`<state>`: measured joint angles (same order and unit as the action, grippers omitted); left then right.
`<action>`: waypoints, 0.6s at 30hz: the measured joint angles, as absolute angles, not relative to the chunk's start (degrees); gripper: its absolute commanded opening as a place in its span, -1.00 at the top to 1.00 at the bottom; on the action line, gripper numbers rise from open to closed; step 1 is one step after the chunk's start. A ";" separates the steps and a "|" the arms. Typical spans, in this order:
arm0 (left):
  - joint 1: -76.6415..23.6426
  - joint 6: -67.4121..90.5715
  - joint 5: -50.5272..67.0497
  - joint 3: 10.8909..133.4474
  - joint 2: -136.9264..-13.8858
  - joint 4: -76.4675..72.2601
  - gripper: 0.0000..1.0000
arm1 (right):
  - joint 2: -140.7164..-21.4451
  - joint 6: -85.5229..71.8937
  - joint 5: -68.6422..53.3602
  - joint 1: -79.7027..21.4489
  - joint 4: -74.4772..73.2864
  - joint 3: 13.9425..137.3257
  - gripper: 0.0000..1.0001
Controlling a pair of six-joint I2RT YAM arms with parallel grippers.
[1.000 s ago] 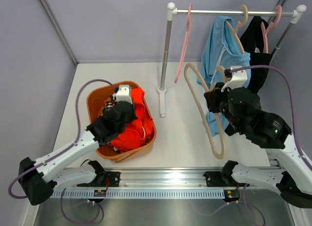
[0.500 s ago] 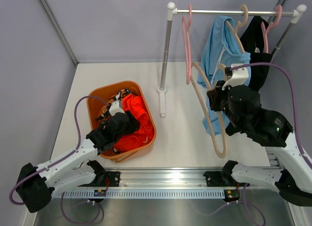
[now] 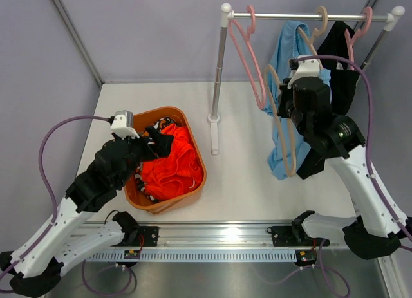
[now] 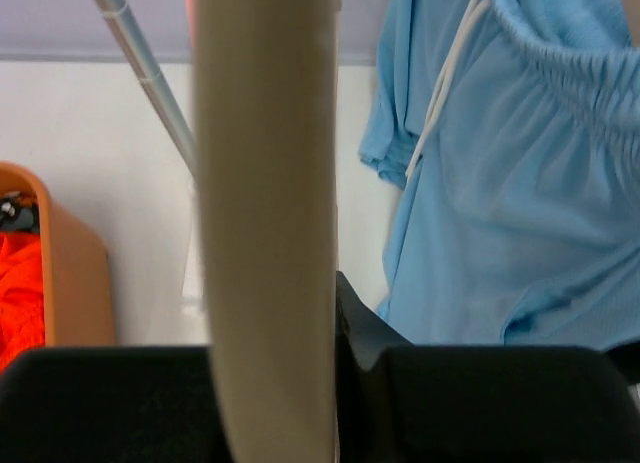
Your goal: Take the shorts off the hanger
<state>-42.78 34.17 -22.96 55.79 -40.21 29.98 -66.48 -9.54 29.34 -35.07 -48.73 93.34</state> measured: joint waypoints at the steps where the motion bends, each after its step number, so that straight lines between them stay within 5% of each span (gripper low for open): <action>1: -42.78 32.99 -23.03 55.81 -39.64 30.50 -0.98 | -67.75 -8.69 28.01 -33.45 -47.75 94.19 1.00; 18: -42.78 22.24 -23.22 54.26 -33.34 40.03 -0.98 | -92.75 2.13 3.51 -14.41 -37.10 120.55 1.00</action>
<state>-42.78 22.24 -23.22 54.26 -33.34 40.03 -92.75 2.13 3.51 -14.41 -37.10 120.55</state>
